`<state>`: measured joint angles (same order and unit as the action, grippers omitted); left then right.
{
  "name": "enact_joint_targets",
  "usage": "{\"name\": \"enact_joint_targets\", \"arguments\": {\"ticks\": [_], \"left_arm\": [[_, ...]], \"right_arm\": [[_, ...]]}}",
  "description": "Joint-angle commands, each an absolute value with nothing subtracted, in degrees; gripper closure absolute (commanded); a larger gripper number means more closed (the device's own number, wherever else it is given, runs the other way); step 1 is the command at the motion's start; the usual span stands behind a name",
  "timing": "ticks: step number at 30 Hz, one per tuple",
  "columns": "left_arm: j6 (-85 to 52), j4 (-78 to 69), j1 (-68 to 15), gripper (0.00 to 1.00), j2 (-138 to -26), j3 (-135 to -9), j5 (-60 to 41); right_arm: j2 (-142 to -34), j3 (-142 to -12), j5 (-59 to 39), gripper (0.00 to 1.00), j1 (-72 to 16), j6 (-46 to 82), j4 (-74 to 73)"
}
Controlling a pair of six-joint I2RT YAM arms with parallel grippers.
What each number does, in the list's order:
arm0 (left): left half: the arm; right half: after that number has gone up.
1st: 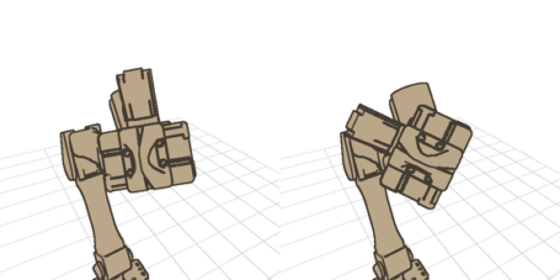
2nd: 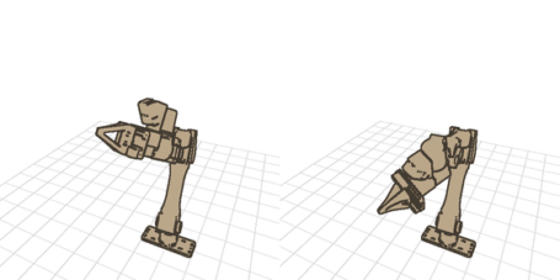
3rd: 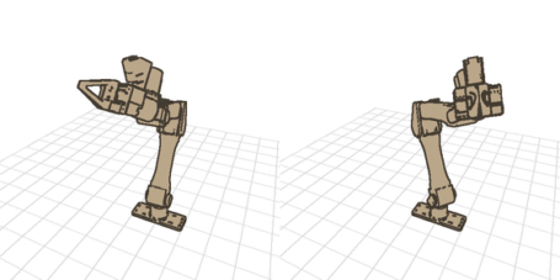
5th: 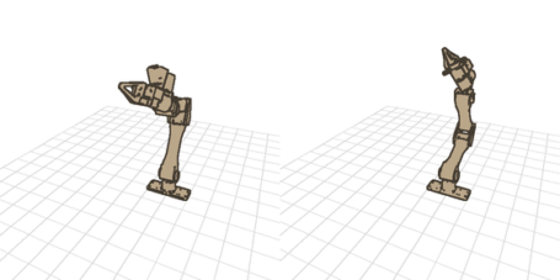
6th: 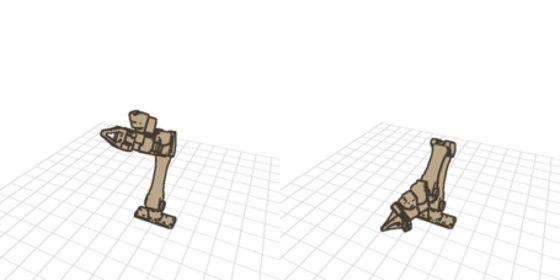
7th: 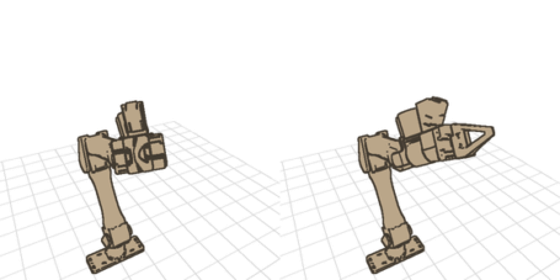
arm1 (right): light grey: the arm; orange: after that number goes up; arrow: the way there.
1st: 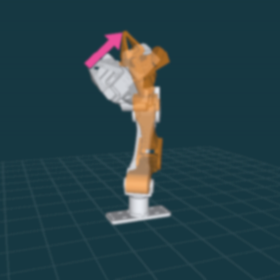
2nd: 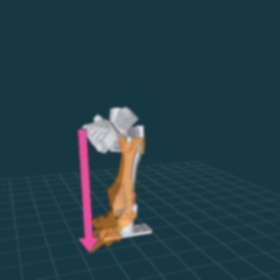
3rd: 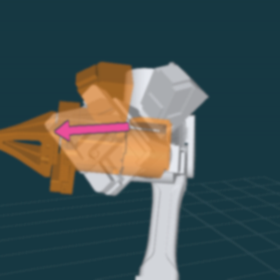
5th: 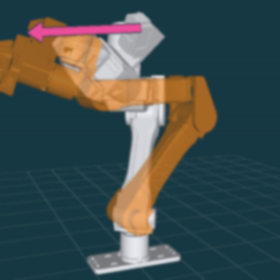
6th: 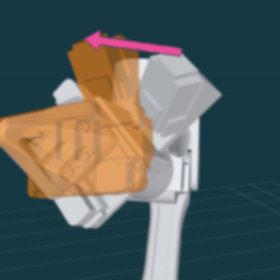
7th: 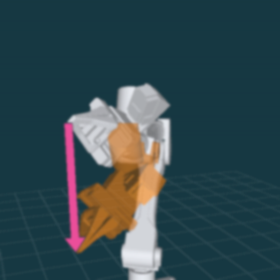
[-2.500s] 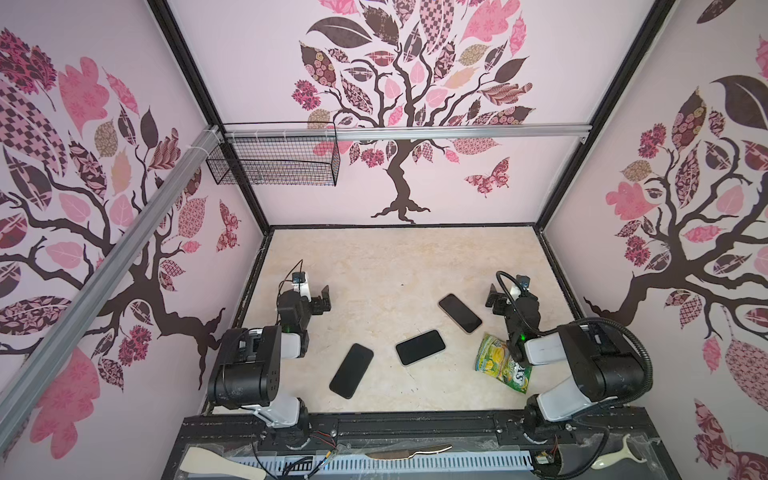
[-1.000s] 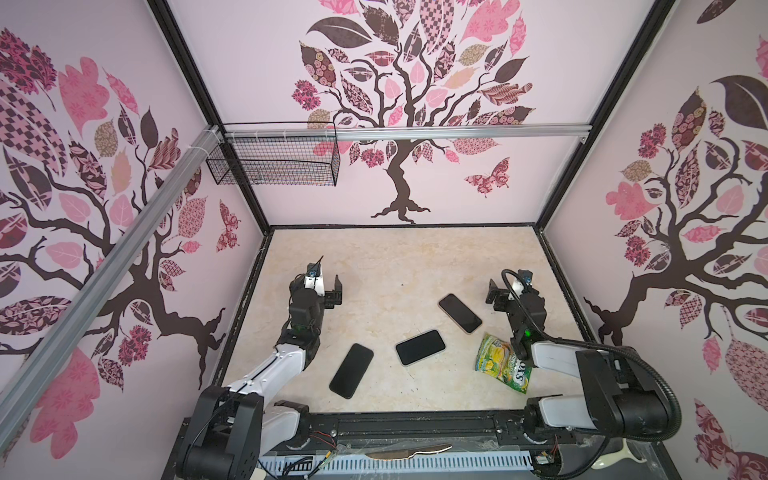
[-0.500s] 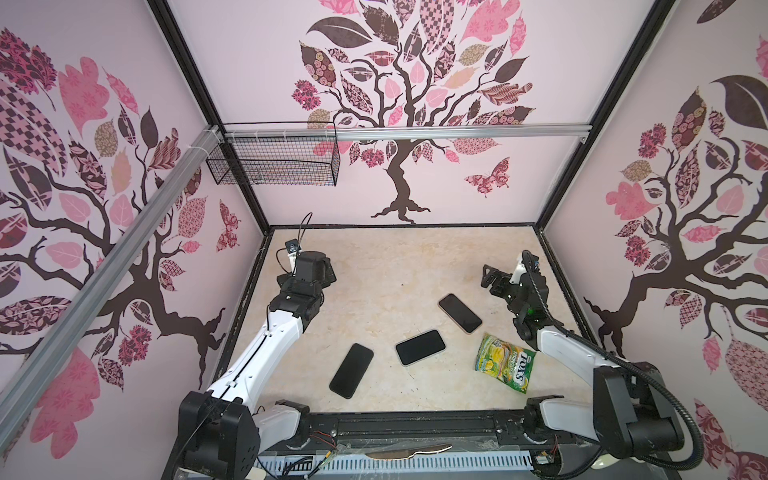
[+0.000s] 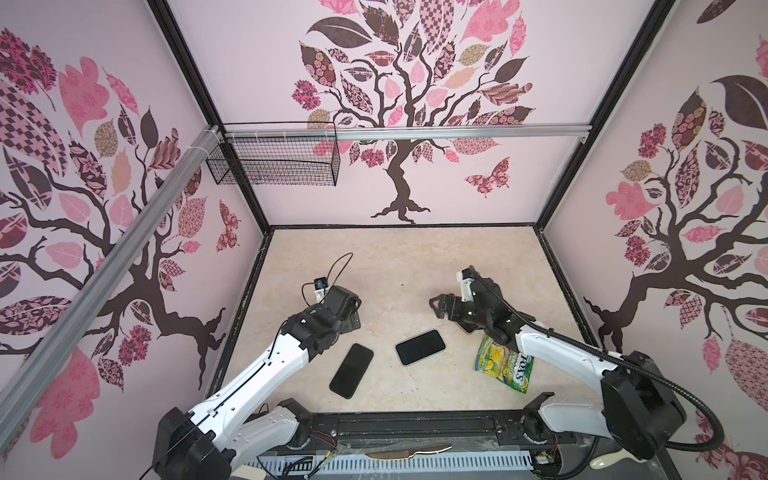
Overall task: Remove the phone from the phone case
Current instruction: 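Move both grippers toward the phones, lowering the left gripper over the dark-cased phone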
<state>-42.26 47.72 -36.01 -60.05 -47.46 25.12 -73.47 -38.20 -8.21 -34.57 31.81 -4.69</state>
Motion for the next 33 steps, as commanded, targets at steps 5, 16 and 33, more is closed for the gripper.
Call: {"name": "enact_joint_targets", "arguments": {"ticks": [5,16,33], "left_arm": [[-48.74,49.99,-40.79,0.02,-55.68,-38.68,16.6],[-46.34,42.77,-40.87,0.02,-57.12,-31.5,6.14],[-46.55,41.1,-40.86,0.02,-59.88,-27.12,4.38]], "right_arm": [[-72.04,-42.72,-7.45,0.0,-48.14,31.32,-0.73],[-60.35,-40.61,-4.92,0.0,-48.21,25.32,-3.51],[-58.21,-42.71,-6.67,0.01,-48.18,19.43,4.31]]}}
